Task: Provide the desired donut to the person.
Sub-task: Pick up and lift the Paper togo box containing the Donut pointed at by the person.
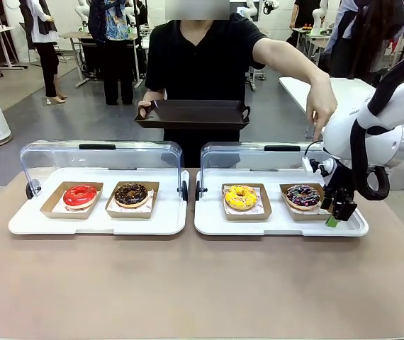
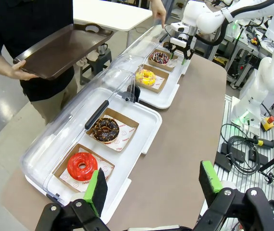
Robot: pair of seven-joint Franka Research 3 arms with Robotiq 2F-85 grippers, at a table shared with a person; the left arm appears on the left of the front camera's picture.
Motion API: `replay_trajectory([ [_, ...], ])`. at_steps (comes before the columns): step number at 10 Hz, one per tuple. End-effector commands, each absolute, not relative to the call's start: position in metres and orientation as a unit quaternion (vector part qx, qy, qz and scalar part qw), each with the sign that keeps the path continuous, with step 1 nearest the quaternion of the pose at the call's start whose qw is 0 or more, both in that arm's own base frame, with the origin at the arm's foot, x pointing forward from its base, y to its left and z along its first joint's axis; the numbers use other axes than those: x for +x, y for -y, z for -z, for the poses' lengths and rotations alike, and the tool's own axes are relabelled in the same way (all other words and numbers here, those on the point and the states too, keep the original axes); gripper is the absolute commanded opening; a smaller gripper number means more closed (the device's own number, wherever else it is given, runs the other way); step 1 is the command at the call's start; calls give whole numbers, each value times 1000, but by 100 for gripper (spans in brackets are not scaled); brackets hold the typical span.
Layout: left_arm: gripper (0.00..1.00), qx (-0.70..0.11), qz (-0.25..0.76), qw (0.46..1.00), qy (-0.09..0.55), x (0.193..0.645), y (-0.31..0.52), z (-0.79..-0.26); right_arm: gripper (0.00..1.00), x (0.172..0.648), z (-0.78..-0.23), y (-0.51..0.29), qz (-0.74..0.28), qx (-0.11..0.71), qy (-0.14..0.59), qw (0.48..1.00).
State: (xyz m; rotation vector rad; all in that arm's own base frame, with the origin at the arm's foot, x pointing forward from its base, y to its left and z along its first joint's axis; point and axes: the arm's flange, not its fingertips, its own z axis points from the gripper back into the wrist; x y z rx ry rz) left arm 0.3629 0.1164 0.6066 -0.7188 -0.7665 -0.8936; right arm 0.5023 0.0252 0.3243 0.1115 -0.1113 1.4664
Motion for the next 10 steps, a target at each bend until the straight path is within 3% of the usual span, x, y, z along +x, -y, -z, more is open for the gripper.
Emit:
replay_trajectory([
  [1, 100, -336, 411, 770, 355, 362, -118, -608, 0, 507, -320, -21, -676, 62, 62, 732],
  [3, 100, -336, 411, 770, 355, 362, -118, -608, 0, 506, -320, -20, -678, 63, 64, 730],
  [4, 100, -336, 411, 770, 355, 362, -118, -608, 5, 506, -320, -21, -678, 63, 65, 729],
  [5, 100, -336, 411, 770, 355, 362, -118, -608, 0, 506, -320, -21, -679, 62, 65, 729],
  [10, 100, -336, 411, 770, 355, 362, -118, -608, 0, 486, -335, -37, -702, 61, 37, 708],
])
